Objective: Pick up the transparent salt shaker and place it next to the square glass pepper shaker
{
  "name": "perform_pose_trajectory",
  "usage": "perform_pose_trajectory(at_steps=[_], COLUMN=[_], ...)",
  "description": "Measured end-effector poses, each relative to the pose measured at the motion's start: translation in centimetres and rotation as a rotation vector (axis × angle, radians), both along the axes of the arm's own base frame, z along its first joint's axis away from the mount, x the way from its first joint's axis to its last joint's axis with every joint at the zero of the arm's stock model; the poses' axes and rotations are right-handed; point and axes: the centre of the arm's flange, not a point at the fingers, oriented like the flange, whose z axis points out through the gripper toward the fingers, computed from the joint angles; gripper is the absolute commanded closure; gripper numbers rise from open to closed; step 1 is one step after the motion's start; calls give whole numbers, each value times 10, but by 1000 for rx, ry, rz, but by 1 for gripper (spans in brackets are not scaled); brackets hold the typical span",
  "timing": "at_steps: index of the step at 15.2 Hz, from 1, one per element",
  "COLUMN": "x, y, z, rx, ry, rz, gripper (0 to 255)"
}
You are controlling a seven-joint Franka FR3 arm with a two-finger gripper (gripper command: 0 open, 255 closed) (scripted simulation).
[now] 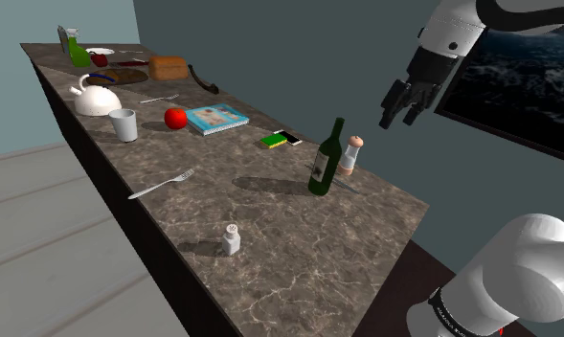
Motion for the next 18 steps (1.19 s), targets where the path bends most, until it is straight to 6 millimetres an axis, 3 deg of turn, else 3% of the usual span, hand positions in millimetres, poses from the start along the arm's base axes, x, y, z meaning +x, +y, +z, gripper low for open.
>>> perform_pose_trajectory(at_steps=[2,5,18], x=[4,22,123], y=[-4,-26,-134], z=[-2,-21,-94], rx=[-1,-7,-36], ry=[1,6,26], rz=[0,-3,-17], gripper=[0,0,0])
